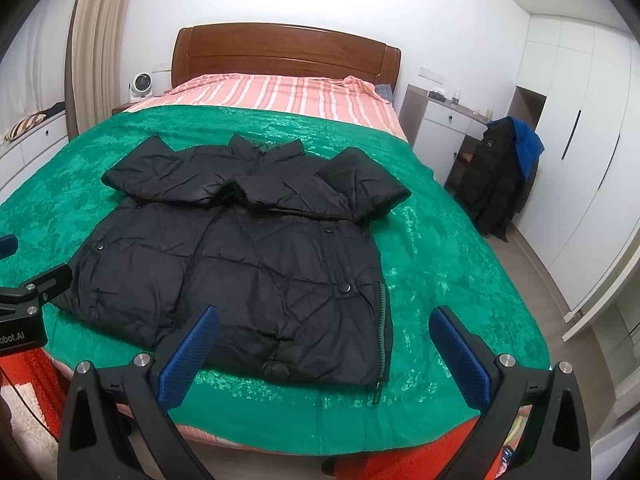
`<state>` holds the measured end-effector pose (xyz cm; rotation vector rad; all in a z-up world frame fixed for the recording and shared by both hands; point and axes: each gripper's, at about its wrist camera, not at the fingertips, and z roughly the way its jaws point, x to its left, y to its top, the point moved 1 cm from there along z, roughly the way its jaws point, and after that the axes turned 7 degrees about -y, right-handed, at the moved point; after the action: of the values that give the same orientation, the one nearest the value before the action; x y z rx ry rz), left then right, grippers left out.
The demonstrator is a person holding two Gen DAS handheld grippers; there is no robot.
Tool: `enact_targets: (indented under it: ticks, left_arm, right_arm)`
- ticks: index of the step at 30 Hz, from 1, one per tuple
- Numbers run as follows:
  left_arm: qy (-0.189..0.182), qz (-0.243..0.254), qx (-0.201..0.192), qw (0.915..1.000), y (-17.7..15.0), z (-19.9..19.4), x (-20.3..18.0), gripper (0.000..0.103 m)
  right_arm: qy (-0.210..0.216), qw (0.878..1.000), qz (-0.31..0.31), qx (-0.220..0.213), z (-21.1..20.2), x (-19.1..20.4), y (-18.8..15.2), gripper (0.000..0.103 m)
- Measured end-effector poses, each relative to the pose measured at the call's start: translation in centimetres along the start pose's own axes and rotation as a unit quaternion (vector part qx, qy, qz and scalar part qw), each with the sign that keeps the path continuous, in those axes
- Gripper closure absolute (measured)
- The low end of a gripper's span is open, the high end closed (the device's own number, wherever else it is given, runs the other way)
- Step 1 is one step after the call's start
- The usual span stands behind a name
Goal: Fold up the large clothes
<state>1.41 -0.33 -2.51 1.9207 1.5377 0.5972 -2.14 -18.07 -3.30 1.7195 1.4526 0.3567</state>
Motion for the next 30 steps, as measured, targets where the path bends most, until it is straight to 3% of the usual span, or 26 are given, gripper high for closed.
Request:
enact_targets:
  ticks: [30]
  left_arm:
    - [-0.006,-0.004,0.007,0.9999,-0.13,0.08,0.12,0.0]
  right_arm:
    - [0.001,1.0,0.001,0.002,0.28,0.09,-0.33,0.0]
